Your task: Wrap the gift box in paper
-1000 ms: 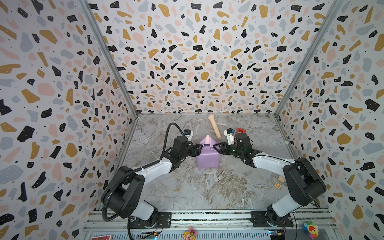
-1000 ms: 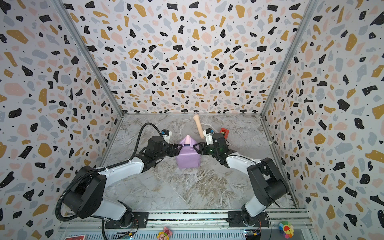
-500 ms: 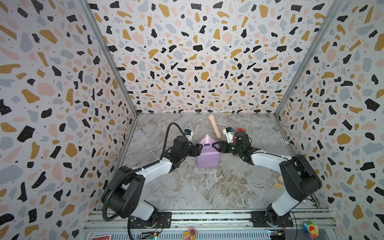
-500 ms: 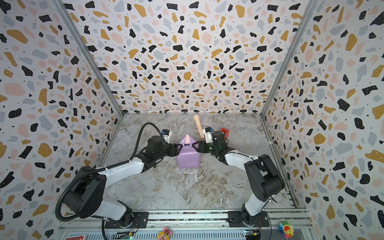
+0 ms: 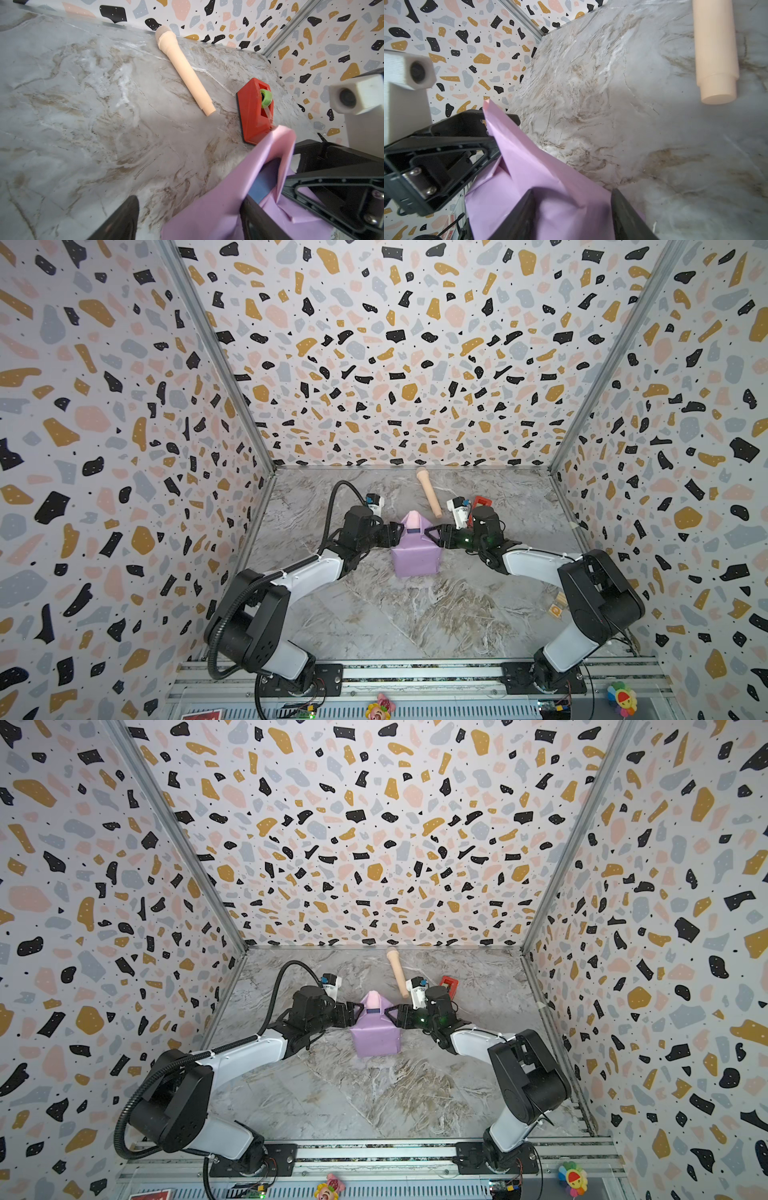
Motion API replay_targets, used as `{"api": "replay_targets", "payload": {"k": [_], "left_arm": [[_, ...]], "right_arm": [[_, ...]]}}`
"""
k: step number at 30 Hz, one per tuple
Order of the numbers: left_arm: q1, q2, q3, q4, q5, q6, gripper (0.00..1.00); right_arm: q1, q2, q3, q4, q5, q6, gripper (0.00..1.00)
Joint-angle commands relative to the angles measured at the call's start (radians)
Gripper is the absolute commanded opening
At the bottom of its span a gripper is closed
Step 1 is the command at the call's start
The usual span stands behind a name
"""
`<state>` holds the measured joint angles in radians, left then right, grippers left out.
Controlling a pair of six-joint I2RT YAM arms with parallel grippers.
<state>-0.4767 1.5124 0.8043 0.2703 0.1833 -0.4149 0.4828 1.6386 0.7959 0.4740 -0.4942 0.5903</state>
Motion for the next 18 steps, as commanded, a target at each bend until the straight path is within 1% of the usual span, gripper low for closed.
{"api": "replay_targets", "payload": {"k": [1,11,15,18], "left_arm": [[0.007,0.029,0.036,0.006,0.028,0.003,0.75],[0.006,0.049,0.028,0.053,0.083,-0.004,0.75],[0.007,0.064,0.029,0.051,0.084,0.002,0.75],[0.006,0.065,0.018,0.058,0.088,0.002,0.75]], "right_arm": [[0.004,-0.003,-0.040,-0.119,0.025,-0.018,0.57],[0.009,-0.006,-0.006,-0.140,0.017,-0.036,0.57],[0.007,-0.014,0.016,-0.160,0.018,-0.057,0.57],[-0.007,-0.021,0.046,-0.177,0.009,-0.065,0.59]]}}
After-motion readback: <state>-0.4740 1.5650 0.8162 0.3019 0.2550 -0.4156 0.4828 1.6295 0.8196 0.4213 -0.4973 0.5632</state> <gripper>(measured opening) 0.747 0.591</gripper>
